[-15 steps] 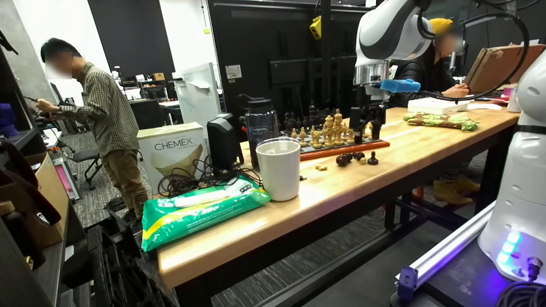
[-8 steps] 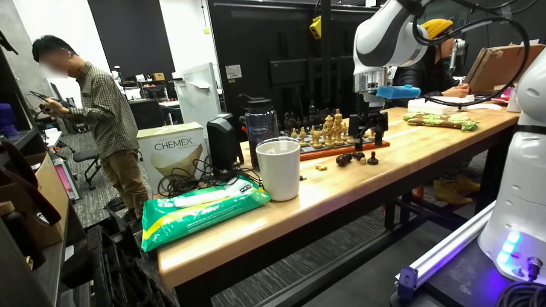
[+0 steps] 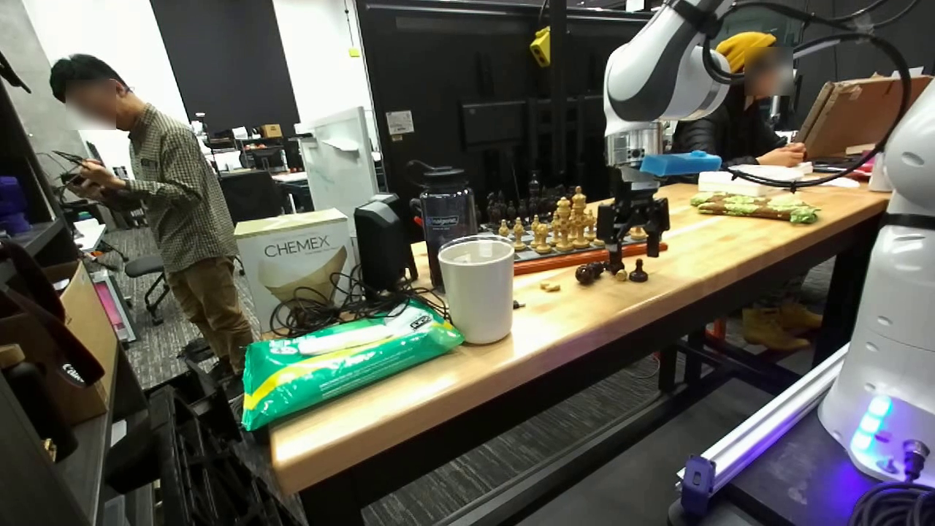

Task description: Pick up the rook chess piece and put it on the chess board

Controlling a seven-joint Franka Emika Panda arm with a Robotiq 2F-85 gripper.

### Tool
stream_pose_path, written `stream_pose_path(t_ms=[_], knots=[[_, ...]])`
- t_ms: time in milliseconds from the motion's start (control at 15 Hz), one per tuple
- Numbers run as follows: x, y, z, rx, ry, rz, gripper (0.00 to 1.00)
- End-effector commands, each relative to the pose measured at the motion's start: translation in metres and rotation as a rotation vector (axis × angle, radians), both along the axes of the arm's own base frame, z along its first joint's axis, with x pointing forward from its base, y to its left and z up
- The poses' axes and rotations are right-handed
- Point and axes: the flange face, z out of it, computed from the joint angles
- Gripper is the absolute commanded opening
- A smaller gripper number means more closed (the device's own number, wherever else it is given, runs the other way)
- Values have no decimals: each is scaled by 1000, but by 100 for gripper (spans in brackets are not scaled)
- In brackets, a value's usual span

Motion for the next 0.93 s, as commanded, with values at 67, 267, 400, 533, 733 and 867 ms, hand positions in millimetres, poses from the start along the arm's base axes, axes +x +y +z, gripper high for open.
stream_pose_path(t_ms=[67, 267, 400, 533, 733, 867], knots=[[-2, 3, -3, 4, 29, -50, 100], [-2, 3, -4, 1, 35, -63, 68], [-2, 2, -5, 2, 36, -67, 52], [-2, 0, -5, 4, 37, -72, 38], [-2, -1, -5, 4, 40, -77, 13], [-2, -1, -6, 3, 42, -77, 1]])
